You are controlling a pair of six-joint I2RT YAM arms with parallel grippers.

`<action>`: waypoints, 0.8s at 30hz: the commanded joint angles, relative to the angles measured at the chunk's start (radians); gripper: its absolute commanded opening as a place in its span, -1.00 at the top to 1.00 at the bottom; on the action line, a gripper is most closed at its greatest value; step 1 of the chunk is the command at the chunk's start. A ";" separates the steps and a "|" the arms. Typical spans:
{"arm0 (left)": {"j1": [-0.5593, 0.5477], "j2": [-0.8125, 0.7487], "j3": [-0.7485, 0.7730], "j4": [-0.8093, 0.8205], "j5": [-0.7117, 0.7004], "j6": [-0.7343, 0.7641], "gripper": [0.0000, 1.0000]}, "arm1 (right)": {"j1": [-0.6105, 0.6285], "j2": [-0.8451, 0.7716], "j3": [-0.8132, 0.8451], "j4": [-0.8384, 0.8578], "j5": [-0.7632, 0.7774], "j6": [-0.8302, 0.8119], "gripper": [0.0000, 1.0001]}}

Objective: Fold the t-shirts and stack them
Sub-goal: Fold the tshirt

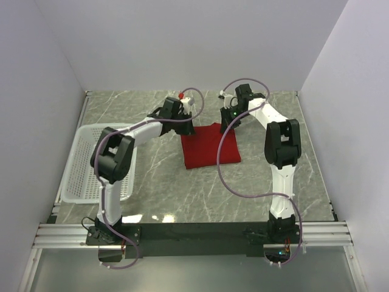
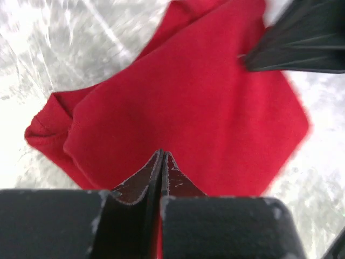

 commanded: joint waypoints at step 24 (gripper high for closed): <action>0.039 -0.475 -0.224 0.044 -0.605 -0.028 -0.76 | -0.053 -0.229 -0.310 0.237 0.174 0.342 -0.69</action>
